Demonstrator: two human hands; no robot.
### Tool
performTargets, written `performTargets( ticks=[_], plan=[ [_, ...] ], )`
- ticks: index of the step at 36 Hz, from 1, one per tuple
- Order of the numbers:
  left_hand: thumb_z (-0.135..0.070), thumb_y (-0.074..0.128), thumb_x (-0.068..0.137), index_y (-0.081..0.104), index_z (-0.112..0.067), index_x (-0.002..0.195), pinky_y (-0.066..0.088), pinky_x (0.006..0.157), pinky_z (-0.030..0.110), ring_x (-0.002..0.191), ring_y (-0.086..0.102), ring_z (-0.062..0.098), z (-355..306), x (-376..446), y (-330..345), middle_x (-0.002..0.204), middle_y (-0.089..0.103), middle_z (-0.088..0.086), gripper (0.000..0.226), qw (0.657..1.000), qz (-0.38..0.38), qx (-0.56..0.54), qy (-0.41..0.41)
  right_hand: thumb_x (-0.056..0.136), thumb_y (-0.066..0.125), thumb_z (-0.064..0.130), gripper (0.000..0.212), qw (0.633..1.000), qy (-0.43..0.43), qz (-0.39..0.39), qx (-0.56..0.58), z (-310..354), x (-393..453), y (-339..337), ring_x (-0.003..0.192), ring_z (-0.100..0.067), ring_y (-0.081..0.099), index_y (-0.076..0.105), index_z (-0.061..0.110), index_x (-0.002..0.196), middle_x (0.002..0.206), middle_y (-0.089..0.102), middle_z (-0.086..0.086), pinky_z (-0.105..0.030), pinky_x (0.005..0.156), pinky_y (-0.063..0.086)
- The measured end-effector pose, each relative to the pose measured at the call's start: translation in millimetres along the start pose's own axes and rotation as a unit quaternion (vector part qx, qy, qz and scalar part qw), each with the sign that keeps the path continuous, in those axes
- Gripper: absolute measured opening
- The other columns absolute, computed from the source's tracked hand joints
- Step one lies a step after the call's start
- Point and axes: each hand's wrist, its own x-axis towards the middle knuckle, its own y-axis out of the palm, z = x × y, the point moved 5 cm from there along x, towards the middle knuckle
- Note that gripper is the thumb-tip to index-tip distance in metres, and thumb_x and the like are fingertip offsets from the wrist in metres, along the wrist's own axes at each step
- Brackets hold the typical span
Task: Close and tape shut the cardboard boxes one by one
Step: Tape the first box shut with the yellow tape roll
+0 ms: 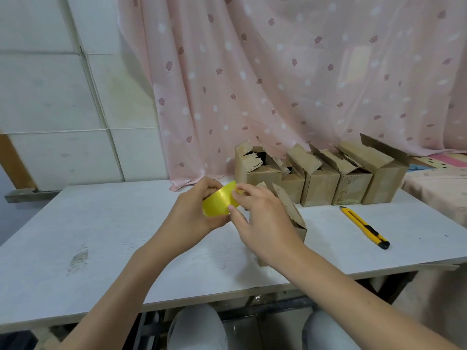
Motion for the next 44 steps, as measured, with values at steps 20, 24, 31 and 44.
performTargets(
  ticks=[20,24,31,44],
  plan=[
    [-0.023,0.086,0.075,0.057,-0.027,0.116,0.041,0.072,0.008,0.092,0.055,-0.005,8,15,3,0.100,0.063,-0.019,0.051,0.997,0.008,0.074,-0.012,0.095,0.055,0.016,0.025,0.992,0.076,-0.027,0.097,-30,14,-39,0.076,-0.002,0.063,0.077,0.020,0.106,0.092,0.073,0.009,-0.005,0.067,0.041],
    [-0.029,0.086,0.075,0.057,-0.022,0.124,0.041,0.077,0.021,0.095,0.052,0.008,31,21,10,0.103,0.059,-0.014,0.057,0.987,0.037,0.152,-0.036,0.095,0.054,0.018,0.024,0.992,0.119,-0.008,0.048,-55,23,-47,0.081,-0.008,0.064,0.075,0.025,0.103,0.089,0.074,0.003,-0.007,0.062,0.040],
    [-0.034,0.081,0.080,0.050,-0.021,0.140,0.045,0.084,0.032,0.103,0.054,0.024,75,28,40,0.111,0.051,0.003,0.068,0.949,0.108,0.287,-0.070,0.100,0.052,0.029,0.032,0.982,0.181,0.048,0.014,-95,25,-35,0.094,-0.013,0.060,0.063,0.019,0.128,0.119,0.068,-0.001,-0.016,0.065,0.040],
    [-0.009,0.068,0.085,0.062,-0.013,0.112,0.037,0.068,0.024,0.095,0.056,0.020,111,27,74,0.100,0.054,-0.003,0.028,0.943,0.142,0.298,-0.037,0.103,0.053,0.033,0.022,0.945,0.270,0.094,0.158,-123,15,-30,0.068,-0.014,0.051,0.071,0.026,0.094,0.073,0.057,0.000,-0.025,0.060,0.040]
  ],
)
